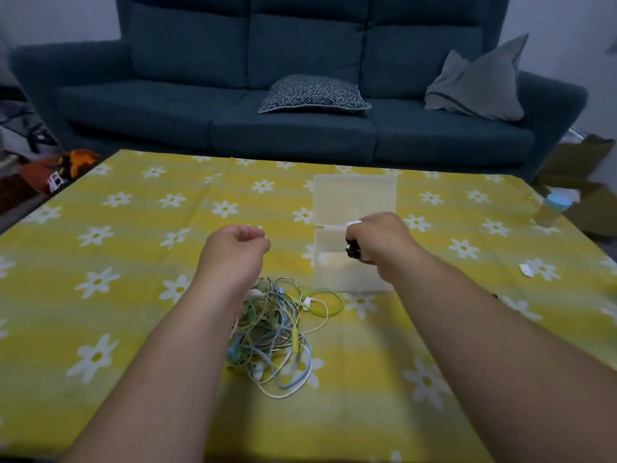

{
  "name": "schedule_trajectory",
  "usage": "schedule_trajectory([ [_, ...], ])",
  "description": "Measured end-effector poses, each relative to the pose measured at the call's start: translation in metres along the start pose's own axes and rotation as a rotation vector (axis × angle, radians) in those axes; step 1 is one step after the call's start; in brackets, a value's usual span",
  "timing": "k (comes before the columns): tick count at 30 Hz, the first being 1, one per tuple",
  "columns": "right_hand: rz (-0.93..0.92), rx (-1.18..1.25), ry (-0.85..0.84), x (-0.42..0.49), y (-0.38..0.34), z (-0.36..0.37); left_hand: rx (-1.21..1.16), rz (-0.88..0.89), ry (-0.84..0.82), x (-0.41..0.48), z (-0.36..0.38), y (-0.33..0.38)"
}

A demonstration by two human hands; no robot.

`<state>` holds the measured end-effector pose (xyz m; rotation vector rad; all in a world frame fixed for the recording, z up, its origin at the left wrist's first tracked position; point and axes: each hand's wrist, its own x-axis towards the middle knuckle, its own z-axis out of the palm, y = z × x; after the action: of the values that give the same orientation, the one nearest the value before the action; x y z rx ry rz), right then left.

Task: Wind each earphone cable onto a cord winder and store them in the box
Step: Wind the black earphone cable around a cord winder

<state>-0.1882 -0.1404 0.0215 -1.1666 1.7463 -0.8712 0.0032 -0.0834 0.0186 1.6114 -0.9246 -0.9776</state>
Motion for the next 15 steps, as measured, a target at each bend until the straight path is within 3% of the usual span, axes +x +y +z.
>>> schedule_trajectory([
  [4,-0.009,-0.475,-0.017,0.027,-0.004,0.025,0.071,0.021,-0.074,0.005,-0.011,-0.003],
  [7,-0.011,-0.692,-0.016,0.035,0.000,0.041,0.092,0.049,-0.066,0.010,-0.017,-0.001],
  [15,-0.025,-0.738,-0.081,0.036,0.002,0.048,0.120,0.021,-0.033,0.021,-0.027,-0.004],
])
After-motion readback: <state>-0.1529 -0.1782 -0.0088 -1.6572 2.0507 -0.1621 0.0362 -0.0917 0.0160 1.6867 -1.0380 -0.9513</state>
